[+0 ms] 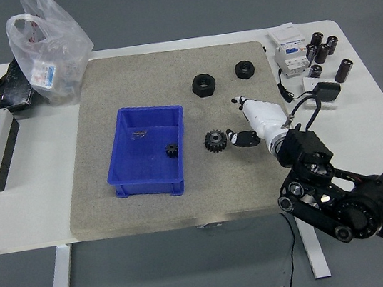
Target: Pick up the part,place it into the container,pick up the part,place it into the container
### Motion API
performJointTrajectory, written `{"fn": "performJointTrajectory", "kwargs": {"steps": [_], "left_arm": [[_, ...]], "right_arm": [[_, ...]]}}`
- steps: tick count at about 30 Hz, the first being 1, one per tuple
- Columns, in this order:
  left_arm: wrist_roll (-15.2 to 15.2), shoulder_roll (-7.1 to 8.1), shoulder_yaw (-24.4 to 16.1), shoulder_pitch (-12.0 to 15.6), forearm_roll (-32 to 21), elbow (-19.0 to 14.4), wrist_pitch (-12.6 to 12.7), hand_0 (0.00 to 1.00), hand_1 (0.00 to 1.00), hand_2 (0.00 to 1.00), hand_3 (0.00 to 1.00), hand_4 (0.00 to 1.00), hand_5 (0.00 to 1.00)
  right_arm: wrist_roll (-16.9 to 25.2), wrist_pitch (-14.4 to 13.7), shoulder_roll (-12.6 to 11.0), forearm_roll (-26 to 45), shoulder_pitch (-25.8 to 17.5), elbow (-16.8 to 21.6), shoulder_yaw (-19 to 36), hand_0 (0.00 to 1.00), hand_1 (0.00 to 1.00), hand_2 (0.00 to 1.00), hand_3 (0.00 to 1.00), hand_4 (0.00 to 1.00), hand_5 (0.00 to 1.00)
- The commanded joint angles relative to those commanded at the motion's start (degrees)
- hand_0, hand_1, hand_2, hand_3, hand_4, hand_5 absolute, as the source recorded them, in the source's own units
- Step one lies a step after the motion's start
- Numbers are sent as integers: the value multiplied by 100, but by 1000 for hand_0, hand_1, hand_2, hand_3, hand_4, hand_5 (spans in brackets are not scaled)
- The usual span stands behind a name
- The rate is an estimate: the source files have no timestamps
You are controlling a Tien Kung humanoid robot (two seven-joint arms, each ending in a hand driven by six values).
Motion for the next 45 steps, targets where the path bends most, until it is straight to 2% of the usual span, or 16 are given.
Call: {"fn": "performJointTrajectory", "kwargs": {"steps": [1,2,13,14,19,20,25,26,31,32,37,38,43,44,45], "left_arm": [[-1,1,0,0,1,0,0,613,604,584,600,546,384],[-1,2,1,2,-1,0,1,613,605,583,597,535,385],[-14,5,-34,1,18,0,0,613,605,583,597,522,390],[-26,7,-30,-3,6,0,-1,614,604,591,603,489,478],[-55,13,-19,-13,-28,0,-2,614,604,591,603,489,478],[-58,14,-18,-14,-34,0,-2,614,604,595,605,480,504],[-80,13,-1,-24,-76,0,1,614,604,595,605,480,504],[-84,13,5,-25,-85,0,1,614,605,600,610,485,550],[-98,15,26,-24,-115,0,-1,614,605,600,610,485,550],[-98,15,27,-24,-117,0,-1,614,605,600,610,482,556],[-108,18,45,-27,-135,0,-3,614,605,600,610,482,556],[-113,18,56,-28,-145,0,-3,614,604,598,607,469,537],[-121,18,92,-30,-180,0,-2,614,604,598,607,469,537],[-120,19,95,-31,-184,0,-1,614,603,600,609,462,560],[-120,20,97,-32,-185,0,0,614,603,600,609,462,560]], "right_arm": [[70,-15,-1,130,-2,13,-3,433,747,877,924,725,369],[114,-22,-3,217,4,14,-17,420,746,875,926,792,459],[185,103,122,525,226,-323,-529,420,743,873,925,794,458],[177,117,143,523,257,-352,-584,411,736,871,927,836,517],[113,122,199,432,358,-421,-754,411,736,871,927,836,517],[99,102,207,402,371,-429,-778,368,670,777,900,777,425],[19,-32,226,191,408,-473,-857,368,670,777,900,777,425],[4,-45,224,153,410,-482,-869,315,493,550,705,243,194],[-71,-40,207,-25,419,-500,-950,315,493,550,705,243,194],[-85,-29,205,-51,421,-501,-965,290,438,486,661,75,130],[-112,-15,197,-111,427,-503,-1043,290,438,486,661,75,130],[-102,-36,192,-118,427,-501,-1057,280,425,467,635,36,84],[-29,-203,156,-224,473,-437,-1026,280,425,467,635,36,84],[-11,-254,138,-277,509,-395,-1008,276,427,451,593,63,37],[-4,-280,125,-317,546,-357,-997,276,427,451,593,63,37]]}}
